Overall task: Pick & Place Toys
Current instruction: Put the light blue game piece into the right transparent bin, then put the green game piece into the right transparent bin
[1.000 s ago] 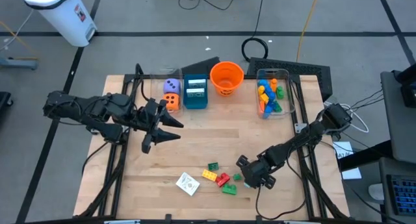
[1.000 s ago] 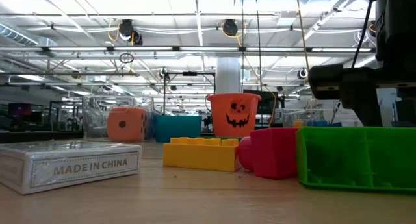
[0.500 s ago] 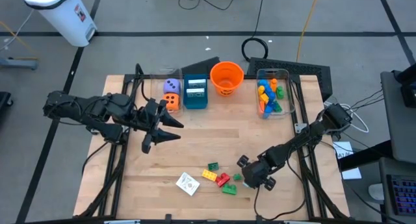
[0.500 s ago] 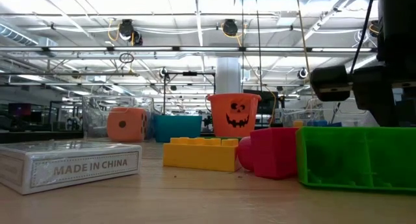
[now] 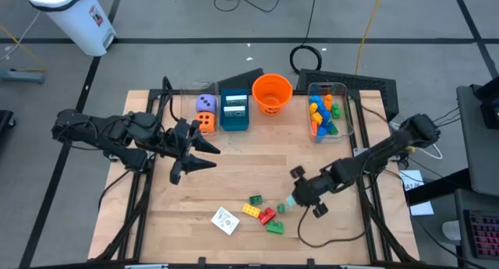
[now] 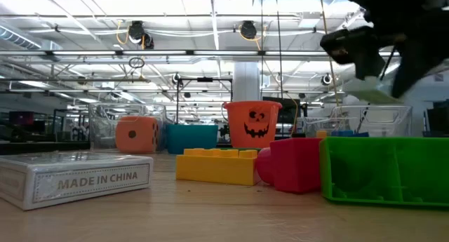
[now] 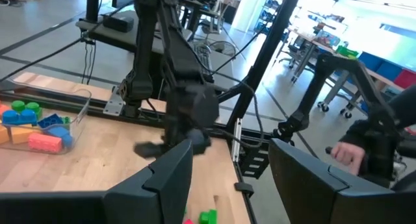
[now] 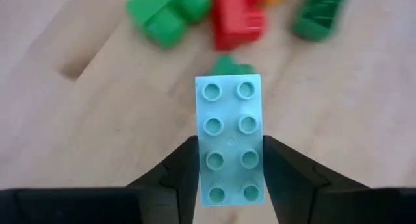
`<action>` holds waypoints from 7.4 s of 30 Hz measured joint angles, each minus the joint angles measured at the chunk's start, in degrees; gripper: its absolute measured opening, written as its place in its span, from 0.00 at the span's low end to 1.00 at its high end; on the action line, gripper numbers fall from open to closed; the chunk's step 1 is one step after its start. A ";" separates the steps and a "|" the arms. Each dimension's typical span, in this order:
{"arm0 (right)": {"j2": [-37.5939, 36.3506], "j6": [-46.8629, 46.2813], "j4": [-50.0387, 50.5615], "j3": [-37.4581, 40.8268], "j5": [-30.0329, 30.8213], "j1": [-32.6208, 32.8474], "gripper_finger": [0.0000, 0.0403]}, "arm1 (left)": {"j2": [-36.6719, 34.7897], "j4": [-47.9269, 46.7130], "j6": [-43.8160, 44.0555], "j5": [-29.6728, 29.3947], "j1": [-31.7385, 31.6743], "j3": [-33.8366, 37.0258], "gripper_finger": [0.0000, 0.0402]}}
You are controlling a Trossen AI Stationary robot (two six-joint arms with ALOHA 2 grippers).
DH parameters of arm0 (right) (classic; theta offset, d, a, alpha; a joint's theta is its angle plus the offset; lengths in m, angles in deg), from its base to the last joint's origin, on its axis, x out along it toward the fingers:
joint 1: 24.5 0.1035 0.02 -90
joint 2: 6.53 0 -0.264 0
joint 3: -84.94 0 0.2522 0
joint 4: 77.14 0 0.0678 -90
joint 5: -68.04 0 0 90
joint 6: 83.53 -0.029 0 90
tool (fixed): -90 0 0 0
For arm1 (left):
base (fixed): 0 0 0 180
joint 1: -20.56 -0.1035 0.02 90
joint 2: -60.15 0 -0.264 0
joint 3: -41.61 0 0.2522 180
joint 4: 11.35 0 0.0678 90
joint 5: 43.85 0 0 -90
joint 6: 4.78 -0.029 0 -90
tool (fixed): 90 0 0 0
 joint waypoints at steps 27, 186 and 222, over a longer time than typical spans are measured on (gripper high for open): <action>-7.46 -19.14 42.08 -27.51 13.93 -35.79 0.35 | 0.00 0.00 0.76 4.23 0.02 0.00 0.53; 10.20 -61.05 -19.21 -2.32 6.33 3.63 0.39 | 0.00 4.25 2.86 3.05 2.56 -0.02 0.53; 5.27 -53.65 12.37 -2.11 13.51 1.15 0.39 | 0.00 3.89 1.99 3.07 3.54 -0.02 0.53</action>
